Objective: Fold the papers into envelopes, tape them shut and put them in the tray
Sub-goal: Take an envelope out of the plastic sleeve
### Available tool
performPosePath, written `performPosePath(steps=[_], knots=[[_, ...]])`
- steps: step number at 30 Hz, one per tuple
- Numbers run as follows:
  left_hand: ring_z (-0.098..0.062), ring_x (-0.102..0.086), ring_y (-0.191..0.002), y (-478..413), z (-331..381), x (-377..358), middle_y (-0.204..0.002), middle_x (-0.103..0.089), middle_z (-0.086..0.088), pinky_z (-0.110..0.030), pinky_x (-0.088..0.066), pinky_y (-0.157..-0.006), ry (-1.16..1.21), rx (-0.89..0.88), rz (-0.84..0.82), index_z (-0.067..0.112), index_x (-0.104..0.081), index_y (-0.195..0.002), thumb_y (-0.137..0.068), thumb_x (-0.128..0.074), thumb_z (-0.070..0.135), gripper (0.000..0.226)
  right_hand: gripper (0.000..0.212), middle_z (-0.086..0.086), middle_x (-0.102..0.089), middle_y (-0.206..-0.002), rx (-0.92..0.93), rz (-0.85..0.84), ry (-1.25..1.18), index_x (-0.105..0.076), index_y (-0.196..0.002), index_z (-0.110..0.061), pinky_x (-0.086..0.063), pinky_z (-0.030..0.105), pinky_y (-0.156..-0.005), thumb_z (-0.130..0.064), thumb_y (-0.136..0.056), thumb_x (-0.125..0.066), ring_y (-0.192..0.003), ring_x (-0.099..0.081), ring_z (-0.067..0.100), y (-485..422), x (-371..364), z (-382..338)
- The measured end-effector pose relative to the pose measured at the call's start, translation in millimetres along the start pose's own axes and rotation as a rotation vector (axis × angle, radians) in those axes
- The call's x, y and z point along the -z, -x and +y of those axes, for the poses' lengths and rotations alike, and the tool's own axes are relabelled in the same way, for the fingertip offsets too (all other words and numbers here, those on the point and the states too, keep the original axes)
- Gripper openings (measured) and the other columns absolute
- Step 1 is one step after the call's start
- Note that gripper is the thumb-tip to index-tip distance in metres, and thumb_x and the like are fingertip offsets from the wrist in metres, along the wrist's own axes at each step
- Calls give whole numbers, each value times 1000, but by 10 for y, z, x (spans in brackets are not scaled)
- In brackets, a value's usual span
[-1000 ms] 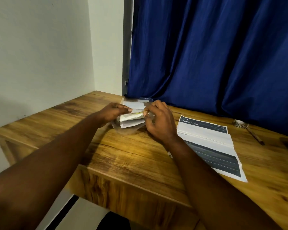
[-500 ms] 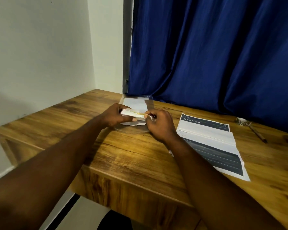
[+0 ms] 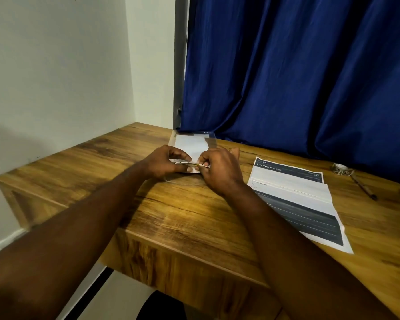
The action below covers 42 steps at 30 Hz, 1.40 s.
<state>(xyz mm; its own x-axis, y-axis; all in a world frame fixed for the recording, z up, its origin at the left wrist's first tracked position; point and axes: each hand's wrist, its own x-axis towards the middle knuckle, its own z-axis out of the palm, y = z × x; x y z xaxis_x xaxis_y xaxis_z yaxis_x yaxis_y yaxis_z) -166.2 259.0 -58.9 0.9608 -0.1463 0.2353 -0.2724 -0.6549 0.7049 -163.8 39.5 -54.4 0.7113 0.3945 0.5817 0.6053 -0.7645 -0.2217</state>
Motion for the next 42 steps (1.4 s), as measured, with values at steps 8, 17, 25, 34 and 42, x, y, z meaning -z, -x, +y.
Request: performPosePath(steps=[8,17,25,34,42], knots=[[-9,-55,-126,-40,-93,-107,-131,-65,13,-32,-43,-104,-13,74,50,36,-76,-114,-83,-84,35,32,13,-16,-64,-84,-47,-16,-171,-73,-84,-28,-33,38,-96,-21,-86,-83,-92,-54,4,18,-36,61],[-6,-52,-124,9,-26,-158,-135,-63,12,-29,-40,-104,-48,92,97,28,-71,-128,-81,-87,36,50,8,-20,-64,-93,-54,-192,-425,-75,-93,-32,-47,37,-86,-30,-90,-82,-89,-56,2,31,50,135],[-8,-66,-101,31,17,-181,-121,-68,6,-24,-56,-83,-1,159,148,19,-65,-133,-84,-86,26,54,13,-11,-65,-94,42,-47,-527,-64,-96,-27,-46,17,-74,-18,-97,-73,-88,-59,4,-8,175,80],[-19,-63,-107,-23,46,-182,-127,-66,-5,-28,-50,-85,-134,213,124,17,-64,-132,-93,-75,27,42,24,-2,-72,-115,174,295,-438,-75,-119,-14,-48,14,-88,-14,-101,-60,-105,-63,10,-155,510,20],[-26,-57,-106,-83,89,-181,-131,-63,-15,-28,-43,-87,-344,216,154,5,-66,-128,-96,-71,27,39,19,-2,-74,-107,103,594,-400,-75,-109,-12,-52,17,-81,-13,-97,-61,-95,-66,10,-258,961,271]])
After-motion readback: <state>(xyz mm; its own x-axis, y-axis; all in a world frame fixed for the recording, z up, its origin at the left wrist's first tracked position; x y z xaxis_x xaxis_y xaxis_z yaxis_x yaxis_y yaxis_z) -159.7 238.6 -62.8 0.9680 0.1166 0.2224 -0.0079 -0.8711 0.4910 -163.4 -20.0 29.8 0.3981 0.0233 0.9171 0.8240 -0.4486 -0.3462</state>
